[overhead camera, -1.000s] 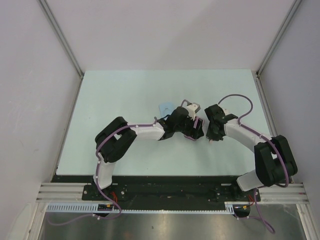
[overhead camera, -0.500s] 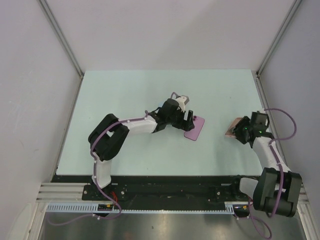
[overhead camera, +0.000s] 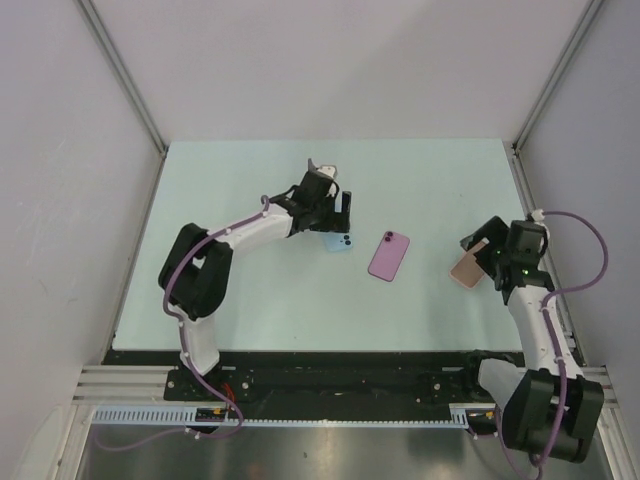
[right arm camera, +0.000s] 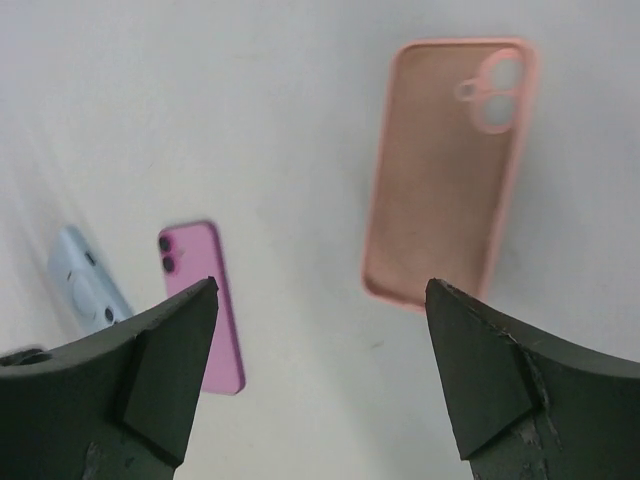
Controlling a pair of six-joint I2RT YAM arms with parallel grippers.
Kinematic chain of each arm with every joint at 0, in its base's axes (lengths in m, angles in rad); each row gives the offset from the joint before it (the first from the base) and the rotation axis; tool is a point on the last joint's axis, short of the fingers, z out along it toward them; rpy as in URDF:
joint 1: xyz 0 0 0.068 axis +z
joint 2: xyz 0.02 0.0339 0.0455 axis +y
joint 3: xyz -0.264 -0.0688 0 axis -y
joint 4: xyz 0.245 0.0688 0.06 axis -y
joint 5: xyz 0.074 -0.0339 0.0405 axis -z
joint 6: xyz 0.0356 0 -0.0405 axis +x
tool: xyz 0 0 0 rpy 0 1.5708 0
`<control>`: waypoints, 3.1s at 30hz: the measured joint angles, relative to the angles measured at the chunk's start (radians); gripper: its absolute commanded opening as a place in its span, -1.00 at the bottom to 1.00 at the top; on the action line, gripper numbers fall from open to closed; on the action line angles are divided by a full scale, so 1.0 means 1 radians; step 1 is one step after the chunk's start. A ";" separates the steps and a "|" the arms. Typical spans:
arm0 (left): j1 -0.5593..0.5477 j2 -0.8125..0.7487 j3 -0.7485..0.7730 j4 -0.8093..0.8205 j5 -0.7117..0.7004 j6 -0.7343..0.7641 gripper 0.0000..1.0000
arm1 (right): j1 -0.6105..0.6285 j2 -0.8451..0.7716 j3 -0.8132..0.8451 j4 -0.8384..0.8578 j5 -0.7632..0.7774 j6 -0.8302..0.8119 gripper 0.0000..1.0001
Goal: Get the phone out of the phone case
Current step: Place the phone case at the center of the board, then move the phone to the center of the board, then pick up the phone at the center of the board.
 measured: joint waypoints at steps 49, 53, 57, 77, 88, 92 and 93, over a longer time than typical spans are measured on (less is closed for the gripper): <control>-0.011 0.036 -0.028 -0.254 -0.051 -0.135 0.48 | 0.686 0.280 0.124 0.109 0.104 0.100 0.76; 0.005 -0.020 -0.087 -0.261 -0.051 -0.137 0.48 | 0.778 0.475 0.238 0.195 0.035 0.113 0.75; 0.017 -0.045 -0.109 -0.270 -0.052 -0.137 0.49 | 0.799 0.631 0.298 0.268 -0.026 0.140 0.74; 0.020 -0.035 -0.106 -0.237 0.018 -0.160 0.99 | 0.599 0.660 0.336 0.036 0.145 0.089 0.74; -0.052 0.099 0.027 -0.237 -0.065 -0.241 0.99 | 0.691 0.494 0.323 0.064 0.046 0.062 0.72; -0.059 0.171 0.127 -0.278 -0.113 -0.243 0.94 | 0.694 0.460 0.322 0.053 0.047 0.056 0.74; -0.060 0.188 0.153 -0.291 -0.126 -0.243 0.89 | 0.696 0.450 0.320 0.050 0.047 0.056 0.74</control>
